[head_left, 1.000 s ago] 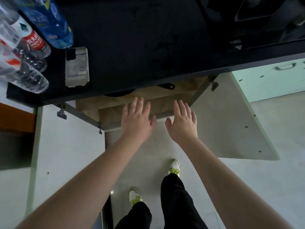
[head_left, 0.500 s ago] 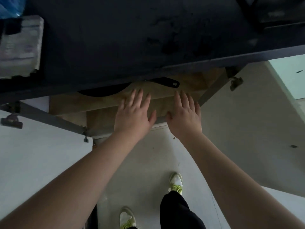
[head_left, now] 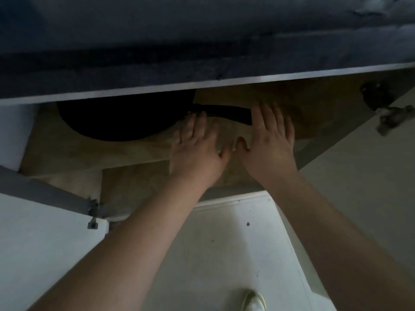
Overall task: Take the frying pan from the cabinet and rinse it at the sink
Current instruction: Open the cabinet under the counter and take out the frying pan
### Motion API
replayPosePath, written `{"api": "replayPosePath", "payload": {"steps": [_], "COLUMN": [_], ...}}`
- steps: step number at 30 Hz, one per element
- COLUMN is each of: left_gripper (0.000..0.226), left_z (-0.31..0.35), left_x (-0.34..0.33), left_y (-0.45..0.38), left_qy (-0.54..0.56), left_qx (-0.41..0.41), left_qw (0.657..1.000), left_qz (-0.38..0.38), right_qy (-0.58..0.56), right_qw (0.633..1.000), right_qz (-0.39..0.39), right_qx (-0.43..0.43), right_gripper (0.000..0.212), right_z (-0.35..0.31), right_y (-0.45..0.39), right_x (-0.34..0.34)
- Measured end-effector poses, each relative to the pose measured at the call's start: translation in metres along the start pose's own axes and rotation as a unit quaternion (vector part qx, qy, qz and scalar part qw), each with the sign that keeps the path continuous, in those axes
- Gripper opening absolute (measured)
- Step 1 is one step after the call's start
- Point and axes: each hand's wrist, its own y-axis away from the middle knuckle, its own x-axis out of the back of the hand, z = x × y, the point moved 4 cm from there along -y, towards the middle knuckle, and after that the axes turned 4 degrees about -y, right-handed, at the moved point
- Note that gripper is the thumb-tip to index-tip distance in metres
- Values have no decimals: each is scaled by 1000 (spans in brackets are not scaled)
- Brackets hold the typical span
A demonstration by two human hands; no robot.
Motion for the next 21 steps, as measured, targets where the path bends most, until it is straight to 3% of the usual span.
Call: {"api": "replayPosePath", "payload": {"steps": [6,11,14,16,19,21], "left_gripper": [60,58,53,47,52,54], "left_z": [-2,-12,-22,-26,-31,-28], "left_x": [-25,-30,-35,-49,-70,-78], "left_y": [-6,-6,-5,-9,-12,-12], "left_qy": [65,115,230,390,626,706], "left_qx": [-2,17,35,67,138,149], "left_qw": [995,976,954,912,767,692], "left_qz": [78,186,187,111,31,-9], "right_qy": [50,81,87,91,74,76], "right_qw": [998,994,992,988,984,981], "right_qz": [43,72,96,126,160,177], "right_qx": [18,6,12,23,30,27], "right_gripper": [61,51,53,53,50,48], "right_z": [-3,-5,-4,-1,-1,-3], "right_y": [-20,-24,-20,-15,-2,8], "right_x": [-17,-17,-24,-29,-37,-44]}}
